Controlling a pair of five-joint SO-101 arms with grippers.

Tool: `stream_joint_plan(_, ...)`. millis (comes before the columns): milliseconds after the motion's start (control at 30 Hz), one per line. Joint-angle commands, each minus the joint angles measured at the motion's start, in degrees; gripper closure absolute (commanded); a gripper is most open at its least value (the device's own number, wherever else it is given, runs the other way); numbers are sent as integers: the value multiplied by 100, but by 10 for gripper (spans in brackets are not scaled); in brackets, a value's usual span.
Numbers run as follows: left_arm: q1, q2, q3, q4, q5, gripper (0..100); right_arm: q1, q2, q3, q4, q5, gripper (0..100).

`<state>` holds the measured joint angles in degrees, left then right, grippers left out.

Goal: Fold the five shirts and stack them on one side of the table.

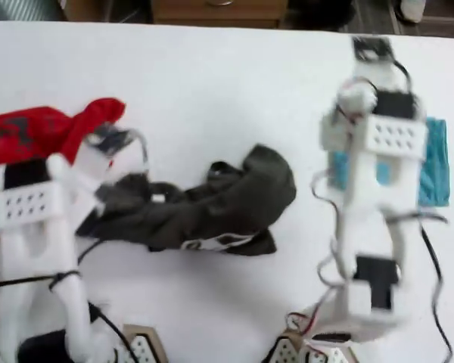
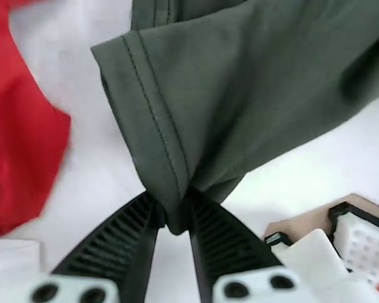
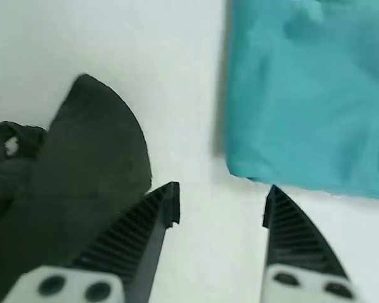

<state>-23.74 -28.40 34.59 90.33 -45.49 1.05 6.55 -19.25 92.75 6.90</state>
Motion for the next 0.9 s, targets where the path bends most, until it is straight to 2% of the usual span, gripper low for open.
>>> stream_joint_plan(0, -686, -273, 716, -633, -167, 973, -752, 1323, -1829, 514, -97, 776)
stream_joint_plan(133, -1204, -273, 1244, -1248, -149, 973, -1297, 2800, -2558, 840, 70, 697)
stream_joint_plan(267, -1503, -273, 1358, -1697, 9, 973, -1622, 3371, -2532, 848, 677, 725)
stream_joint_plan(400, -1705, -264, 1323, -2215, 501, 974, -1692, 3407, -2189, 848, 765, 734)
stream_joint_plan(533, -1662, -264, 1323, -2453, 756, 974, -1640, 3407, -1512, 848, 774, 734)
stream_joint_plan(800, -1240, -264, 1358, -2497, 782, 974, -1824, 3407, -624, 848, 809, 738)
stream_joint_plan(867, -1125, -264, 1358, -2497, 782, 974, -1868, 3415, -571, 848, 993, 787)
